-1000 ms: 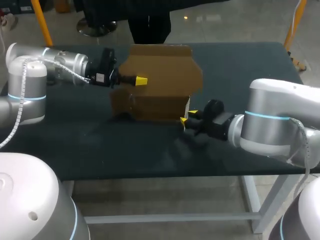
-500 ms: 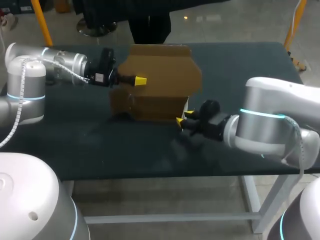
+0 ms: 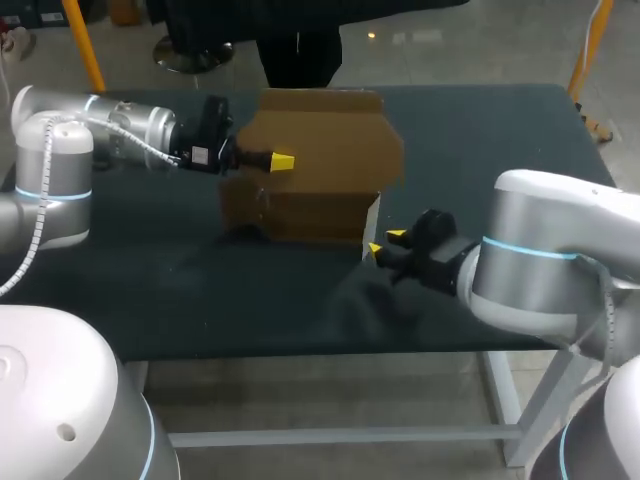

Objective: Assemble the packaging by folding the flat box into shape, placing the metal phone stand inside, and closing the box properly

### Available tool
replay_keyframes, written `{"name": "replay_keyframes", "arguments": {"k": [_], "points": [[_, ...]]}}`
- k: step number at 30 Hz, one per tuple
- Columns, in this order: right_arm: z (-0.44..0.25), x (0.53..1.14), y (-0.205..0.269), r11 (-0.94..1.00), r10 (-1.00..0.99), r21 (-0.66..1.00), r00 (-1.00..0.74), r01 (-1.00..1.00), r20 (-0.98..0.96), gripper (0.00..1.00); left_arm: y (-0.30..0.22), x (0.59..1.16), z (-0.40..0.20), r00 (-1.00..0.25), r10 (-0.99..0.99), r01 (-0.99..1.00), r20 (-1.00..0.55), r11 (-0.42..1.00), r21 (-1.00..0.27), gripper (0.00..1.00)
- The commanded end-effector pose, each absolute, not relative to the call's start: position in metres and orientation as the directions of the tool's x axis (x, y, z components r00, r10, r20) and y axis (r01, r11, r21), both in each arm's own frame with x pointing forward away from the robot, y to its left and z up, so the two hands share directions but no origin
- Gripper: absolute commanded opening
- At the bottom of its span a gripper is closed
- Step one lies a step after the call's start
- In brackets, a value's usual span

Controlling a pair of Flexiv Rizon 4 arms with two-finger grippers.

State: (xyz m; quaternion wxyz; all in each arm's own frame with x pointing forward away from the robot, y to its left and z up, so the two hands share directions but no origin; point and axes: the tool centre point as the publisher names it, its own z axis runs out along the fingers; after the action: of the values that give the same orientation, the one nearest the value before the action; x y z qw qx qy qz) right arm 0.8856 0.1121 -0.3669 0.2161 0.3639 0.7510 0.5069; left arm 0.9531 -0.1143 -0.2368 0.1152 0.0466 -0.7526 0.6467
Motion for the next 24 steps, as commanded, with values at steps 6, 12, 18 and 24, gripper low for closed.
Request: {"name": "replay_keyframes", "arguments": {"k": [6,12,18,24], "points": [[-0.365,0.893,0.087,0.239,0.730,0.929,-0.683,0.282,0.019,0.52,-0.115,0.954,-0.241,-0.969,0.082,-0.219,0.234,0.159,-0.963,0.00],[-0.367,0.912,0.086,0.285,0.670,0.926,-0.742,0.246,-0.010,0.53,-0.115,0.954,-0.241,-0.969,0.082,-0.219,0.234,0.159,-0.963,0.00],[-0.366,0.926,0.093,0.308,0.627,0.927,-0.779,0.212,-0.030,0.51,-0.115,0.954,-0.241,-0.969,0.082,-0.219,0.234,0.159,-0.963,0.00],[-0.365,0.932,0.106,0.310,0.598,0.932,-0.801,0.188,-0.037,0.51,-0.115,0.954,-0.241,-0.969,0.082,-0.219,0.234,0.159,-0.963,0.00]]}}
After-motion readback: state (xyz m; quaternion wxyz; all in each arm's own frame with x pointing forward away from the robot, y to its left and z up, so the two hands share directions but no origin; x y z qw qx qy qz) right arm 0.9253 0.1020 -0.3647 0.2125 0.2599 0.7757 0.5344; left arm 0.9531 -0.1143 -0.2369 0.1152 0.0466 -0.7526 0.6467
